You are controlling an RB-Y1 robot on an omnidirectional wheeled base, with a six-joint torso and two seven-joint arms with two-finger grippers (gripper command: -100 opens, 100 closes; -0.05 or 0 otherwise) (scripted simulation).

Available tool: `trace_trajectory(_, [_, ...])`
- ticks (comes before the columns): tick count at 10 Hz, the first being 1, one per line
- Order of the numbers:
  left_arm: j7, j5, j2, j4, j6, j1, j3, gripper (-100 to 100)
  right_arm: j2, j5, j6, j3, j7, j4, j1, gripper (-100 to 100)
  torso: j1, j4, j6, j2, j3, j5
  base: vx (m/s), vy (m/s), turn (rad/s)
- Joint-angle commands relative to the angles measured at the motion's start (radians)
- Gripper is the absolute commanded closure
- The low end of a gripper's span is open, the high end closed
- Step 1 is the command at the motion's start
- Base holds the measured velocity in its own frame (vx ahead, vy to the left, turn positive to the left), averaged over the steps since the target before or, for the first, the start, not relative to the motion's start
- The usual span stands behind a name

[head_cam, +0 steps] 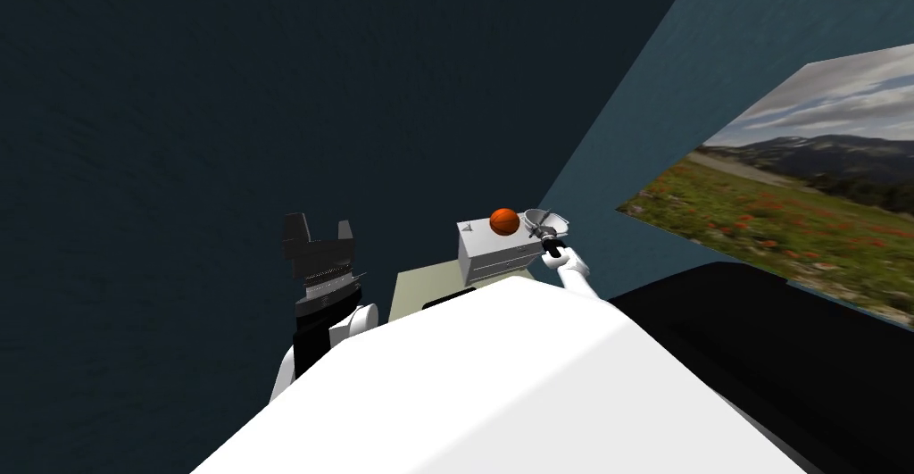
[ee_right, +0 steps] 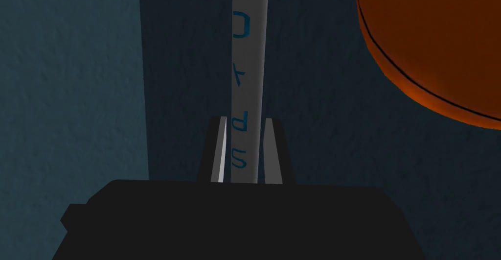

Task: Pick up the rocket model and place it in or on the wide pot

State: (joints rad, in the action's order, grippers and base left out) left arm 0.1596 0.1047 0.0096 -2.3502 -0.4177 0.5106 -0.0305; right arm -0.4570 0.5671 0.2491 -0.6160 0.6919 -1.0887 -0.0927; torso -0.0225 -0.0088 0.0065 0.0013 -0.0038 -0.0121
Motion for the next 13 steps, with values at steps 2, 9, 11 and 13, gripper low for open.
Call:
trace_trajectory(2, [0.0, 0.0, 0.0, 0.0, 0.0, 0.0, 0.0, 0, -0.045, -0.004, -0.043, -0.001, -0.043, -0.01, 0.007, 100, 0.001, 0.0, 0.0, 0.0, 0.0, 0.0, -0.049, -0.136, 0.109])
trace_trajectory(9, [0.0, 0.0, 0.0, 0.0, 0.0, 0.0, 0.0, 0, -0.159, -0.02, -0.126, -0.01, -0.154, -0.022, 0.041, 100, -0.024, 0.004, 0.007, -0.011, -0.003, 0.005, -0.018, -0.145, 0.094])
trace_trajectory(11, [0.0, 0.0, 0.0, 0.0, 0.0, 0.0, 0.0, 0, -0.169, -0.022, -0.133, -0.011, -0.165, -0.023, 0.044, 100, -0.029, 0.008, 0.008, -0.012, -0.002, 0.013, 0.008, -0.113, 0.057])
trace_trajectory(13, [0.0, 0.0, 0.0, 0.0, 0.0, 0.0, 0.0, 0, -0.172, -0.026, -0.154, 0.004, -0.181, -0.037, 0.036, 100, -0.03, 0.011, 0.008, -0.015, -0.002, 0.021, 0.007, -0.06, 0.02])
